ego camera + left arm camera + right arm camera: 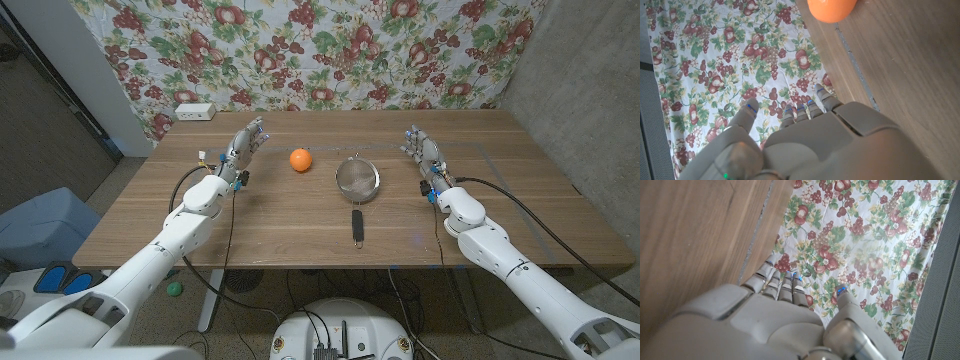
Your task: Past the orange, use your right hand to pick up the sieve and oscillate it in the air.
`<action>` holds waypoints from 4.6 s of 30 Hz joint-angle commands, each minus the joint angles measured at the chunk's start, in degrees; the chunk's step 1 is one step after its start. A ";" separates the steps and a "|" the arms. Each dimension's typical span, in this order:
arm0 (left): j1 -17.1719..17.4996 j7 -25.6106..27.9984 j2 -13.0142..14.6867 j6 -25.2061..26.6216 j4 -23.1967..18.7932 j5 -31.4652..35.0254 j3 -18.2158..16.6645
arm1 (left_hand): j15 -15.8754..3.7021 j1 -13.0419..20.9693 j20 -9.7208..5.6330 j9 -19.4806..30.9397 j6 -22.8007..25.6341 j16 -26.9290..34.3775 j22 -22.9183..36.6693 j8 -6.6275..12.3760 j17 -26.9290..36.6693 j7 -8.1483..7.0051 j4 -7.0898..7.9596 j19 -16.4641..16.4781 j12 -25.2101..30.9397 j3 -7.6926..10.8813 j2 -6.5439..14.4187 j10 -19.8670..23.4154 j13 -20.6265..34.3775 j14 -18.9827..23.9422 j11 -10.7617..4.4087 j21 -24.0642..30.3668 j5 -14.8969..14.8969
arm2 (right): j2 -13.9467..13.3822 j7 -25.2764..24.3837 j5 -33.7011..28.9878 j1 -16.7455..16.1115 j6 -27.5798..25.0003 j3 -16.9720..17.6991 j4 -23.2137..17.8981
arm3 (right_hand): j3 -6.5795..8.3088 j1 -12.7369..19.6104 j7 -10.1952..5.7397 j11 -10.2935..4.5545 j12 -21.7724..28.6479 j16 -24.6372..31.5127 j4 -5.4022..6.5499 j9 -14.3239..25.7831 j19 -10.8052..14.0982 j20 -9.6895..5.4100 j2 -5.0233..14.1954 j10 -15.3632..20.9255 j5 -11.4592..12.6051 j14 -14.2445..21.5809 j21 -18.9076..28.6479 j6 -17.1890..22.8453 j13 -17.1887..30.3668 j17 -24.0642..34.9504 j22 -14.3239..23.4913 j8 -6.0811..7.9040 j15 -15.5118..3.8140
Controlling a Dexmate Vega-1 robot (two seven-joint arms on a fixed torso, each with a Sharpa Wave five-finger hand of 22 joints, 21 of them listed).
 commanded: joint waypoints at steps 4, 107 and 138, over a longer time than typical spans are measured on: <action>-1.55 2.36 1.84 2.10 -2.34 5.05 1.43 | 0.01 0.97 -0.03 0.20 1.37 0.18 0.22 0.44 0.01 -0.36 -1.16 1.12 0.34 -0.05 -0.06 1.22 0.11 0.84 0.07 0.44 -0.22 | -0.65 -1.06 -0.69 -1.10 -0.13 0.39 -1.47 | -0.05 0.20 -0.13 0.00 0.27 0.40 -0.24 0.17 0.49 0.07 0.16 0.44 0.41 0.68 -0.13 0.54 0.26 0.07 0.33 0.19 -0.20; -13.31 -2.82 6.72 14.36 -13.18 26.47 11.58 | 1.21 2.24 2.14 0.34 8.03 -0.27 0.34 0.37 0.22 0.74 -5.70 1.07 -0.24 -1.52 -2.28 5.24 0.31 3.21 0.35 -0.71 -0.71 | -2.23 -6.64 -6.60 -6.50 0.99 1.46 -7.40 | -0.03 0.32 -0.06 -0.07 0.04 0.14 -0.88 0.19 1.41 0.09 0.25 0.69 0.50 0.88 -2.12 0.90 0.25 -0.35 0.38 0.03 -0.21; -17.39 -8.21 6.71 16.97 -14.71 31.45 14.98 | 1.21 2.39 2.37 0.39 7.63 -0.32 0.36 -0.06 0.24 0.73 -5.84 0.55 -0.38 -1.81 -2.66 5.47 0.35 3.00 -0.12 -0.91 -0.74 | -1.61 -6.73 -6.85 -7.08 2.48 1.73 -6.71 | -0.05 0.25 -0.01 -0.04 0.03 0.08 -0.96 0.19 1.61 0.14 0.28 0.80 0.50 0.93 -2.75 0.95 0.25 -0.42 0.39 0.00 -0.24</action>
